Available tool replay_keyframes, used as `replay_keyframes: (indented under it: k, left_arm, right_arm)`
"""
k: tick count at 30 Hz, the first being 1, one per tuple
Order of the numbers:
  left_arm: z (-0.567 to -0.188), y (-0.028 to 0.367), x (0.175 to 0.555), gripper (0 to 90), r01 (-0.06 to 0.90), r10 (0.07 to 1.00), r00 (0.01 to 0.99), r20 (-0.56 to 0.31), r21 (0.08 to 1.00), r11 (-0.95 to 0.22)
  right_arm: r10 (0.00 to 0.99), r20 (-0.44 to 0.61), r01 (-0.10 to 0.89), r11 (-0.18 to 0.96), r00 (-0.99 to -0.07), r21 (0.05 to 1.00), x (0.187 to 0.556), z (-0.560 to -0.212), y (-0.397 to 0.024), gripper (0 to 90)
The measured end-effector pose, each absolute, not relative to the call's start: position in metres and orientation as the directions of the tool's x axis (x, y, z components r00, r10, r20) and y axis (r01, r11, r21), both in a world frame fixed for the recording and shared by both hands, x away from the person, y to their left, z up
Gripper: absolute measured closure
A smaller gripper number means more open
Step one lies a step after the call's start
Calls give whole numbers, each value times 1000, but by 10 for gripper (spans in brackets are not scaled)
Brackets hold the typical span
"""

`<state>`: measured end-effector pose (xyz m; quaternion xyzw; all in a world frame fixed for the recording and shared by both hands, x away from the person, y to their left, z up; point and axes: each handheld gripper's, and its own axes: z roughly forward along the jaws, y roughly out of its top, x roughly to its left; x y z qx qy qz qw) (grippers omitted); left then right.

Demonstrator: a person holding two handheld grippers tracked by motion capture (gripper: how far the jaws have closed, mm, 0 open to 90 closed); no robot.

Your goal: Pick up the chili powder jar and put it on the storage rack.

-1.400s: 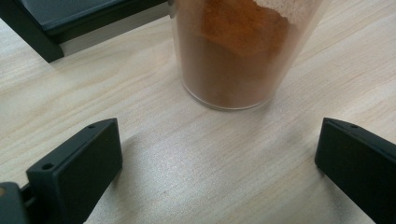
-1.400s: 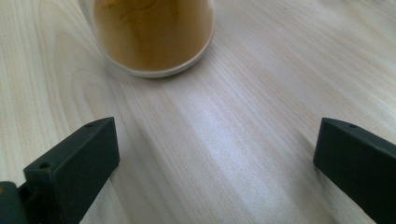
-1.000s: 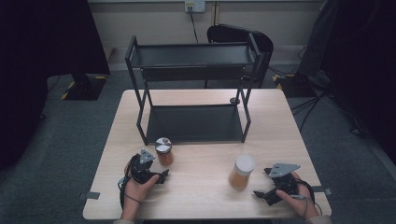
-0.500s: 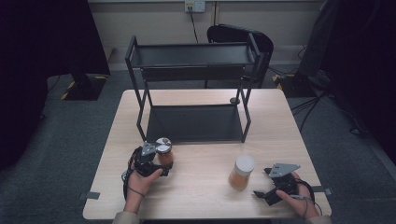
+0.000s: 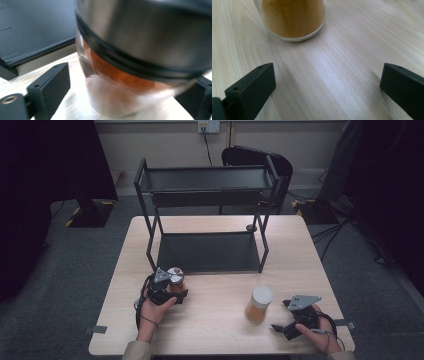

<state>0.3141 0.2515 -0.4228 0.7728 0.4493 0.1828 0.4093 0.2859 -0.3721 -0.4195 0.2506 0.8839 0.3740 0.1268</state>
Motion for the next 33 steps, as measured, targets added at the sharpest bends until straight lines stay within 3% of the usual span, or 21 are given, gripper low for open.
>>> replay_keyframes:
  k: [14, 33]
  left_arm:
    - [-427, 255, 318, 266, 509, 818, 570, -81, 816, -274]
    - [-416, 253, 320, 294, 500, 808, 586, -67, 815, -294]
  right_arm:
    - [539, -36, 349, 594, -842, 725, 286, -419, -372, 0]
    - [543, -36, 352, 592, -839, 725, 285, -420, -372, 0]
